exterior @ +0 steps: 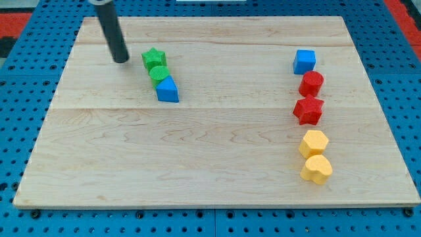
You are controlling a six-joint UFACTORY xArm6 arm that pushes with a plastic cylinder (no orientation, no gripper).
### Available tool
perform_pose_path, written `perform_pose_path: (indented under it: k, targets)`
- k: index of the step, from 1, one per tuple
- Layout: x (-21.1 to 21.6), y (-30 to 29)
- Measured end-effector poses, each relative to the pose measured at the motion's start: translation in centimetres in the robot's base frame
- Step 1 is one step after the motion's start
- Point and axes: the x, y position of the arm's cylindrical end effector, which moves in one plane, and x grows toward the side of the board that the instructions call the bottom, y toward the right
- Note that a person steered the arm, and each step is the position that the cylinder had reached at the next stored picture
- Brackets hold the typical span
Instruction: Move the green star to the right side
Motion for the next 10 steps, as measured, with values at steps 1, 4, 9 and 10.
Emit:
perform_pose_path:
  k: [1,4,9,10]
  targets:
    - [0.1,3.6]
    - [3.0,6.3]
    - [-3.0,14.6]
    - [-5.4,17.6]
